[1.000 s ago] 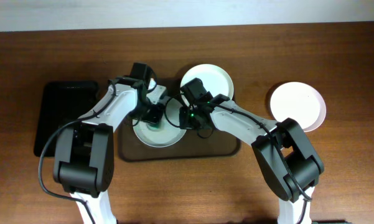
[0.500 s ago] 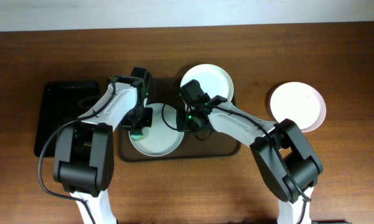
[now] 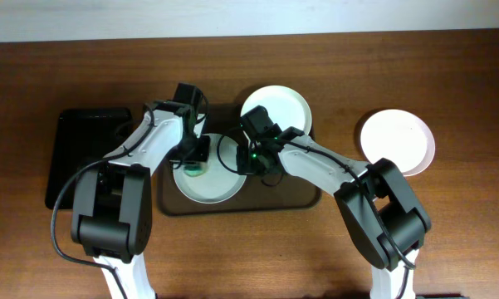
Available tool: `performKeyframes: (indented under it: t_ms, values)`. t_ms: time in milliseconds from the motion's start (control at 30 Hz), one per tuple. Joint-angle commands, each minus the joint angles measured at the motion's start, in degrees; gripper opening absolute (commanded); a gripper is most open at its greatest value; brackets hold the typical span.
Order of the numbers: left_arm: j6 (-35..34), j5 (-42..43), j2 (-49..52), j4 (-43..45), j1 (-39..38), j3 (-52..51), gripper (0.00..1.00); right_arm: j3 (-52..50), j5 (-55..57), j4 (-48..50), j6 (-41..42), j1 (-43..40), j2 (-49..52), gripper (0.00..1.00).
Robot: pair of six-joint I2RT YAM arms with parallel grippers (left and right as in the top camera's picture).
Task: Clean dirty plates on tray and stack at the side
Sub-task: 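Scrub the lower plate with the sponge in the left gripper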
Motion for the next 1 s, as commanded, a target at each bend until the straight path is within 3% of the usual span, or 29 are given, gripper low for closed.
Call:
performKeyframes:
  t_ms: [0,67,167,233,367,467,533,733,833,967]
  values:
    - [-3.85,-8.57,1.11,-4.83,0.68,-0.68,0.00,0.68,0.74,-0.24,-0.02,-0.22,1.01,0.04]
    - [-0.79,-3.41,1.11,-8.63,0.68,-0.68,0.00,0.68,0.74,-0.22,-0.02,-0.20,1.01,0.04]
    - [14.82,15.19,1.11,-11.02,0.68,-0.68,0.00,0.68,0.74,-0.24,-0.02,-0.20,1.01,0.04]
    - [16.96,18.64,1.11,-10.29,0.68,-0.68,0.00,0.68,0.74,-0.24,-0.02,-0.20,1.01,0.04]
    - [14.75,17.88,1.11,-4.02,0.92,-0.68,0.00,0.68,0.74,-0.24,-0.02,-0.20,1.01,0.04]
    - [1.51,6.91,1.11,1.97,2.19,-0.68,0.00,0.68,0.74,-0.28,-0.02,-0.20,1.01,0.04]
    - [-0.79,1.92,1.11,3.67,2.56,-0.68,0.00,0.68,0.74,-0.28,-0.02,-0.20,1.01,0.04]
    - [-3.91,-8.79,1.11,-3.06,2.45,-0.68,0.00,0.68,0.72,-0.28,-0.02,-0.20,1.01,0.04]
    - [-3.56,1.62,1.11,-10.84,2.45,-0.66,0.00,0.68,0.72,-0.28,-0.02,-0.20,1.01,0.04]
    - [4.90,20.24,1.11,-11.08,3.06,0.83,0.00,0.68,-0.55,-0.28,-0.24,-0.20,1.01,0.04]
